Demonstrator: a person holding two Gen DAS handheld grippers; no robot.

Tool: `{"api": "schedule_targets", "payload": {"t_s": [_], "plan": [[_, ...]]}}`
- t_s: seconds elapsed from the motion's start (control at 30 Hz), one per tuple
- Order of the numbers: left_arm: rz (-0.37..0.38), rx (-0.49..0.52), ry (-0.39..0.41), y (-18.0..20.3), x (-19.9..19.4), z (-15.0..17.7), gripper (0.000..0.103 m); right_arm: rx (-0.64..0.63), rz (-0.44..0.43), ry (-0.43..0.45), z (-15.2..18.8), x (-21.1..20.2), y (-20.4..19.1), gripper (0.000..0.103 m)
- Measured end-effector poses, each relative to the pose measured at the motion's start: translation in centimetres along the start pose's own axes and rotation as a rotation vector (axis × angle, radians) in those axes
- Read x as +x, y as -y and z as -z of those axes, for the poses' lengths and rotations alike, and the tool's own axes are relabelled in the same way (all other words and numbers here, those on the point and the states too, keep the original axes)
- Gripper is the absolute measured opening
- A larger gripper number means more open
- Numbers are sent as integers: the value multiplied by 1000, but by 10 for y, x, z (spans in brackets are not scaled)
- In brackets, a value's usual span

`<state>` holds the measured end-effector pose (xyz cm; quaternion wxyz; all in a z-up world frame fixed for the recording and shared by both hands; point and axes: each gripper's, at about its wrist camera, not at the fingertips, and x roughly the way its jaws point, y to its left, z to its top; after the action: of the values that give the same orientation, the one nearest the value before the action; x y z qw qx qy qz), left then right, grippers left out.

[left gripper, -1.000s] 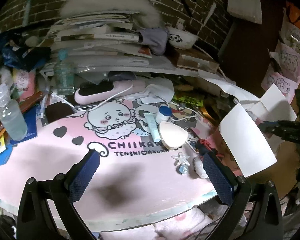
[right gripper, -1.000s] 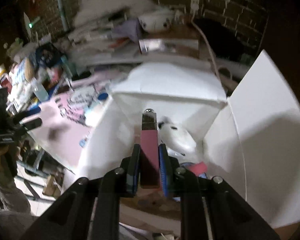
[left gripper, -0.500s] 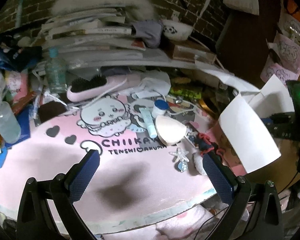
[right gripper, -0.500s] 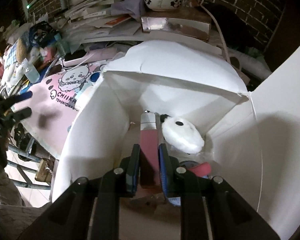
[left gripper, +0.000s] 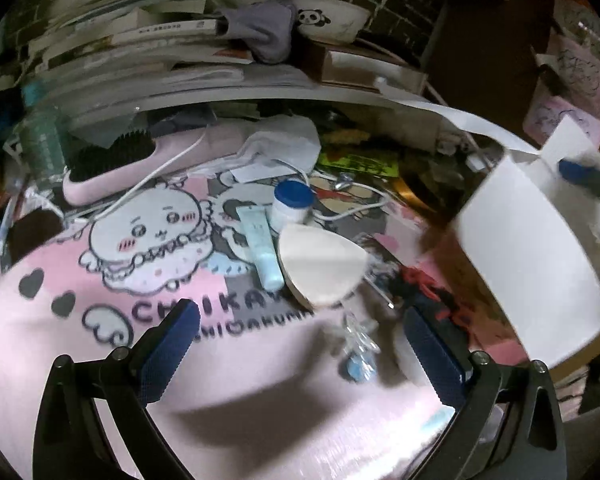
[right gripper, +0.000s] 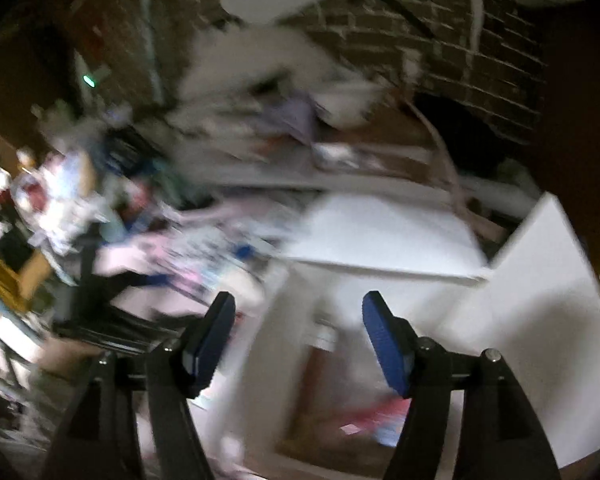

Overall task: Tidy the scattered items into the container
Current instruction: 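Open the right gripper to release the tube and withdraw, then grasp the light blue cream tube with the left gripper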

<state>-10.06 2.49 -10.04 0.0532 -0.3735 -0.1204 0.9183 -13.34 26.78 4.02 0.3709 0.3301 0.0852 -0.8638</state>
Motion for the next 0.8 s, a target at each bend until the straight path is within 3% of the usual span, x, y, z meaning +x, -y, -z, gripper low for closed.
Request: {"api": "schedule_targets", "payload": {"t_s": [0.07,0.13,0.17,0.2,0.33,0.47,0.6,0.8], "plan": [[-13,6,-3,-2,7,-5,98,3,-66,54,-2,1,-14,63],[-13,-8,-9,-7,13,-10,82,15,-125,91,-3,7,-28,63],[-13,-23,-14,-11,16,-14,67,22,-154,99,-5,11,-34,63],[-21,-37,-20,-15,18,-17,60,30,-187,105,-5,15,-39,63],[-55,-48,-14,-24,19,-20,57,38,-294,104,-3,26,-60,63],[-109,-14,-46,-25,26,-17,46,60,-343,94,-2,36,-67,64],[-122,3,-54,-24,27,-19,30,81,-353,95,-1,41,-69,67],[-161,36,-63,-19,35,-25,27,85,-348,92,6,49,-76,69]]}}
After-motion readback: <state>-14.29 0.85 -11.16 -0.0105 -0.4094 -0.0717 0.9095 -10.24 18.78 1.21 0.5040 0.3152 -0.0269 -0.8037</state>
